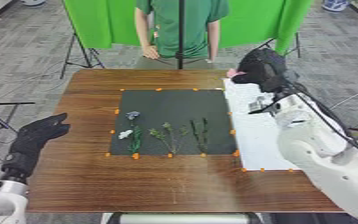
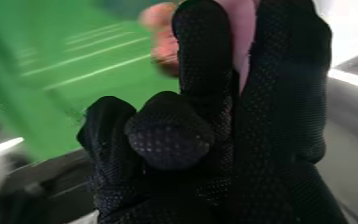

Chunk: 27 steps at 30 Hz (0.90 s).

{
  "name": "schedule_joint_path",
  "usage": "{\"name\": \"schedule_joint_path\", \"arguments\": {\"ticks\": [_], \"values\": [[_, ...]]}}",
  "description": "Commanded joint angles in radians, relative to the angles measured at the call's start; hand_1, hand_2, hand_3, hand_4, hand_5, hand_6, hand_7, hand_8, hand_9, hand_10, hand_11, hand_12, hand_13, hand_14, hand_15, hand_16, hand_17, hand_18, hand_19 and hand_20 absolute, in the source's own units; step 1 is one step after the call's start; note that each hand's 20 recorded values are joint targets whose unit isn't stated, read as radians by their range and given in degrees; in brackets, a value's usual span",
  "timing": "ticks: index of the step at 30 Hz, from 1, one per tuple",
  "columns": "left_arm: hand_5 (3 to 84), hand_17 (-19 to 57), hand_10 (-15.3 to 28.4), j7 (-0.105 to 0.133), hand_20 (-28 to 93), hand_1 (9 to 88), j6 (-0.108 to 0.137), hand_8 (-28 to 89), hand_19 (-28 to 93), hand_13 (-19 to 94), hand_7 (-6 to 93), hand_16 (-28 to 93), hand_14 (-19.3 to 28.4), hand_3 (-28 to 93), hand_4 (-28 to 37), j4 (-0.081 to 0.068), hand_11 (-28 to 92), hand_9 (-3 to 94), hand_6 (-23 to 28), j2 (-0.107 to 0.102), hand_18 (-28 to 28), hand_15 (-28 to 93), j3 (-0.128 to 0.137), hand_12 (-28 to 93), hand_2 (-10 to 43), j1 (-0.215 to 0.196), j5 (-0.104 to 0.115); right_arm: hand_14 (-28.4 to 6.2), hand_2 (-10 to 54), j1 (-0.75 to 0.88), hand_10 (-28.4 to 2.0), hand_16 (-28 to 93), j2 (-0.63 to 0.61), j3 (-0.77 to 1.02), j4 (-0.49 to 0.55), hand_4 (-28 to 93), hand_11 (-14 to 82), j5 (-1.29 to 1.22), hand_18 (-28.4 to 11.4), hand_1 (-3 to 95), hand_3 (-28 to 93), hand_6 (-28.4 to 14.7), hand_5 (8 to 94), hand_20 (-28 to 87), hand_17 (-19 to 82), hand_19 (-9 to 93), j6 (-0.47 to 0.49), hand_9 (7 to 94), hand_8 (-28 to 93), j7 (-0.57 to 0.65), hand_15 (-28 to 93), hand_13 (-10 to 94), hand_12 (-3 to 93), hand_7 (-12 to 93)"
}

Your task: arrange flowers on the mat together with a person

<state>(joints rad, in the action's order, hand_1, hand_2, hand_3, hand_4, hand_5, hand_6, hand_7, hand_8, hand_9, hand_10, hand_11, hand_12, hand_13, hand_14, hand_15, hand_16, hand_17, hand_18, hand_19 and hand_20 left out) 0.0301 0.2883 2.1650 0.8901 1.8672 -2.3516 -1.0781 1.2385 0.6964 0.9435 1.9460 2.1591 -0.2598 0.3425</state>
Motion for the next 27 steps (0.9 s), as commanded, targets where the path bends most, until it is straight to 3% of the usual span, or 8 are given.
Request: {"name": "schedule_joint_path", "arguments": {"ticks": [1,12,27], "values": [[45.4,8.3,14.4,-0.014,17,26.8,-0.026,-7,3,39,8.9,0,16.8,69,-28.1,-0.012,18,47.5,5.1,-0.003,10.6,12,-0.012,11,4.4,0.005,0.006,-2.7,-9.5,-0.257,-7.3,29,0.139,-0.298,-0.04,38,9.4,-0.017,-18.3,90.7,-28,2.4,79.6,54,52,93,0.14,91.2,11,-0.074,68,85,46.7,22],[45.1,8.1,14.3,-0.02,17,26.6,-0.041,-6,4,39,9.0,0,16.9,69,-28.1,-0.017,18,47.2,4.9,-0.009,10.8,12,-0.018,11,3.9,0.015,0.006,-2.5,-9.5,-0.401,-7.2,30,0.298,-0.536,-0.184,38,9.6,0.01,-18.0,90.4,-28,2.3,78.5,53,52,93,0.194,90.2,11,-0.114,67,85,46.6,22],[44.8,7.8,14.2,-0.027,17,26.5,-0.06,-6,3,38,9.1,0,16.6,69,-28.0,-0.021,17,46.8,4.6,-0.01,11.0,12,-0.029,11,3.6,0.028,0.003,-2.6,-9.5,-0.413,-7.9,30,0.411,-0.574,-0.354,39,8.7,0.065,-17.9,89.4,-28,2.4,76.6,53,51,93,0.284,88.4,10,-0.1,68,84,45.4,22]]}}
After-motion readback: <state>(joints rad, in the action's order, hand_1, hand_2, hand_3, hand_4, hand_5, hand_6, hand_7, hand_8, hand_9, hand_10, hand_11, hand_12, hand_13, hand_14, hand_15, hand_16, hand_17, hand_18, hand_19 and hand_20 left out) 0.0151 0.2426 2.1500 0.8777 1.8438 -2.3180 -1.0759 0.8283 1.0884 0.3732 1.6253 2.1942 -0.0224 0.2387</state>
